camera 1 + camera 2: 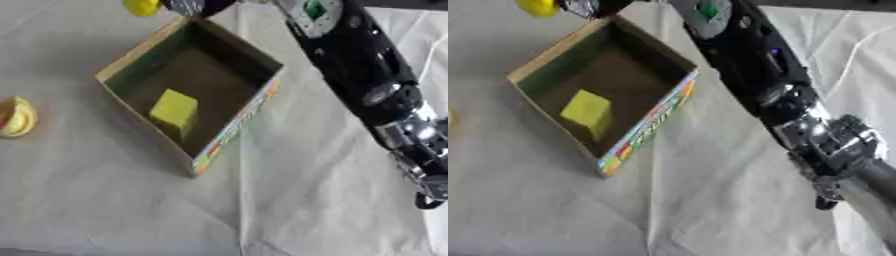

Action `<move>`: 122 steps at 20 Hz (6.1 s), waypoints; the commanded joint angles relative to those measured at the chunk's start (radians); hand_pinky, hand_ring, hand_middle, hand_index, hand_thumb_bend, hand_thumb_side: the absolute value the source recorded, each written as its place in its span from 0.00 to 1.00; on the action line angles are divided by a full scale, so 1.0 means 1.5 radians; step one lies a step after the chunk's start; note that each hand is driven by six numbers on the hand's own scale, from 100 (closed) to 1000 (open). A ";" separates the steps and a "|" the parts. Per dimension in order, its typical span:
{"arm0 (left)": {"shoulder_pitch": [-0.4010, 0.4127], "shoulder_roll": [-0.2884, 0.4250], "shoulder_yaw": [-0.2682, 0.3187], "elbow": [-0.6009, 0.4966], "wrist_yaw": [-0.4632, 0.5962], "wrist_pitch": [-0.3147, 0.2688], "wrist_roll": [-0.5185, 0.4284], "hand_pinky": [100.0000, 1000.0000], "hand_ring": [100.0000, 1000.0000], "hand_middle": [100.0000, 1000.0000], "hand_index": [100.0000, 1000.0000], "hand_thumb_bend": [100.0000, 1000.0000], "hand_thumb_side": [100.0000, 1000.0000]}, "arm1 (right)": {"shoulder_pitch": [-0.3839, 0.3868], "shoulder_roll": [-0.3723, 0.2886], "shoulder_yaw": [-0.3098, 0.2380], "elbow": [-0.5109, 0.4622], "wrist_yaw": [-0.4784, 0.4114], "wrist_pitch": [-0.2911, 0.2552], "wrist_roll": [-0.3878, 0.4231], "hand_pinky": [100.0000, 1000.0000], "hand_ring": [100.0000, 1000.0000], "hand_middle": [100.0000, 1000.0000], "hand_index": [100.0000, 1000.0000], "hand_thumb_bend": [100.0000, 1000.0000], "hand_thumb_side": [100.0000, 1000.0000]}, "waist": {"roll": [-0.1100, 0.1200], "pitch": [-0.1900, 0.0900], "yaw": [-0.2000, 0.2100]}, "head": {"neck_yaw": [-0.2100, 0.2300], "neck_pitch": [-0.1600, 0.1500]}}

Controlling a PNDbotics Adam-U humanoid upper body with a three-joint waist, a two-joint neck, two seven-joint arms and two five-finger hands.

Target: Pick up objects on the table and place them in the box.

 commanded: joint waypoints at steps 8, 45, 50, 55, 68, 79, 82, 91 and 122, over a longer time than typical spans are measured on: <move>-0.014 0.008 -0.005 -0.011 0.016 0.006 -0.033 0.79 0.73 0.73 0.82 0.00 0.28 | 0.009 0.032 0.012 0.084 0.149 -0.052 -0.024 0.76 0.66 0.47 0.68 0.00 0.13 | 0.002 -0.004 0.004 | -0.007 -0.012; 0.092 0.146 0.023 -0.011 -0.083 0.124 -0.027 0.80 0.74 0.74 0.83 0.00 0.19 | 0.461 -0.494 -0.271 -0.466 -0.523 0.045 -0.296 0.88 0.82 0.66 0.86 0.00 0.15 | 0.003 -0.021 -0.081 | 0.147 0.005; 0.140 0.275 0.002 -0.010 -0.189 0.231 -0.102 0.82 0.79 0.77 0.90 0.00 0.11 | 0.641 -0.479 -0.363 -0.495 -0.488 -0.034 -0.380 0.87 0.81 0.66 0.86 0.00 0.00 | 0.013 -0.017 -0.109 | 0.186 -0.002; 0.135 0.374 -0.035 0.023 -0.285 0.285 -0.260 0.88 0.86 0.83 0.93 0.16 0.00 | 0.709 -0.432 -0.404 -0.495 -0.432 -0.087 -0.446 0.87 0.81 0.66 0.85 0.00 0.00 | 0.020 -0.011 -0.133 | 0.202 -0.006; 0.021 0.424 -0.145 0.200 -0.295 0.266 -0.469 0.95 0.91 0.86 0.93 0.45 0.00 | 0.727 -0.399 -0.404 -0.495 -0.385 -0.081 -0.490 0.87 0.80 0.65 0.84 0.00 0.00 | 0.028 -0.008 -0.157 | 0.194 -0.012; 0.122 0.444 -0.151 0.175 -0.340 0.238 -0.513 0.94 0.92 0.86 0.94 0.63 0.00 | 0.732 -0.380 -0.399 -0.495 -0.386 -0.050 -0.469 0.88 0.79 0.64 0.84 0.00 0.23 | 0.034 0.000 -0.155 | 0.181 -0.016; 0.121 0.434 -0.150 0.185 -0.357 0.252 -0.480 0.93 0.92 0.86 0.95 0.63 0.00 | 0.732 -0.375 -0.397 -0.495 -0.389 -0.043 -0.462 0.88 0.79 0.63 0.84 0.00 0.27 | 0.033 0.000 -0.156 | 0.182 -0.016; 0.106 0.406 -0.157 0.261 -0.396 0.304 -0.411 0.91 0.90 0.85 0.93 0.56 0.00 | 0.736 -0.357 -0.395 -0.495 -0.394 -0.022 -0.448 0.88 0.79 0.62 0.84 0.00 0.37 | 0.033 0.005 -0.162 | 0.187 -0.019; -0.085 0.312 -0.212 0.434 -0.375 0.241 -0.467 0.72 0.69 0.59 0.73 0.02 0.04 | 0.716 -0.333 -0.368 -0.495 -0.448 0.048 -0.372 0.88 0.77 0.60 0.84 0.00 0.42 | 0.040 0.013 -0.175 | 0.199 -0.021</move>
